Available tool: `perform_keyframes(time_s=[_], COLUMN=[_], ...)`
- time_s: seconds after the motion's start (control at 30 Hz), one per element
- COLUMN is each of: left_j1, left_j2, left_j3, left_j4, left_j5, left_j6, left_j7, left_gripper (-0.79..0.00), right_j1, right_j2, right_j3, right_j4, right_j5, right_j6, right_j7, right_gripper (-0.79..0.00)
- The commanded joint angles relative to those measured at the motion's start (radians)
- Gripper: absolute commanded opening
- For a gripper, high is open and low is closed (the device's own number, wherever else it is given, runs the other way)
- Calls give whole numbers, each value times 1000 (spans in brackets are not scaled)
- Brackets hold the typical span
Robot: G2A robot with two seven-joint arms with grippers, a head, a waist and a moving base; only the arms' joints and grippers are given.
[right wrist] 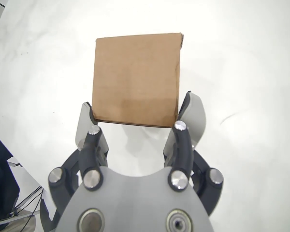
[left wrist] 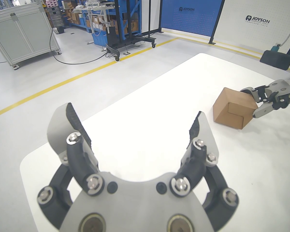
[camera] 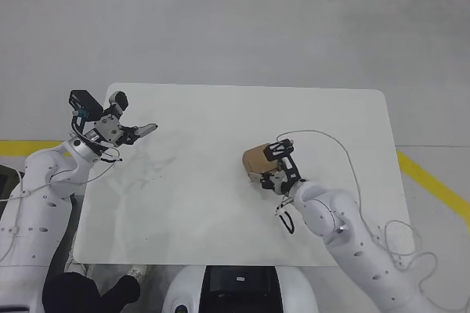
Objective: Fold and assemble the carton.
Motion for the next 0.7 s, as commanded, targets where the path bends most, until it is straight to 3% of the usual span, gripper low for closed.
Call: perform_keyframes(time_s=[0.0,0.03,0.07,0.37,0.67], left_j1=[0,0,0,0,0], left_j2=[0,0,0,0,0], left_j3=[0,0,0,0,0], left_j4=[0,0,0,0,0], left_j5=[0,0,0,0,0], left_j6=[0,0,0,0,0], left_j7=[0,0,0,0,0], left_gripper=[0,0,0,0,0], right_j1=[5,8,10,-1,-86], right_j2=[-3,-4,-6,-10,7], right_j3=[-8,-11,-13,12,168], right_j4=[9,11,14,-27,-135], right_j5=[-7,-9,-9,11,133], right_j6=[5,6,7,-8,-98], right_j7=[9,14,20,4,-95], right_gripper=[-499,-348,0,0,0])
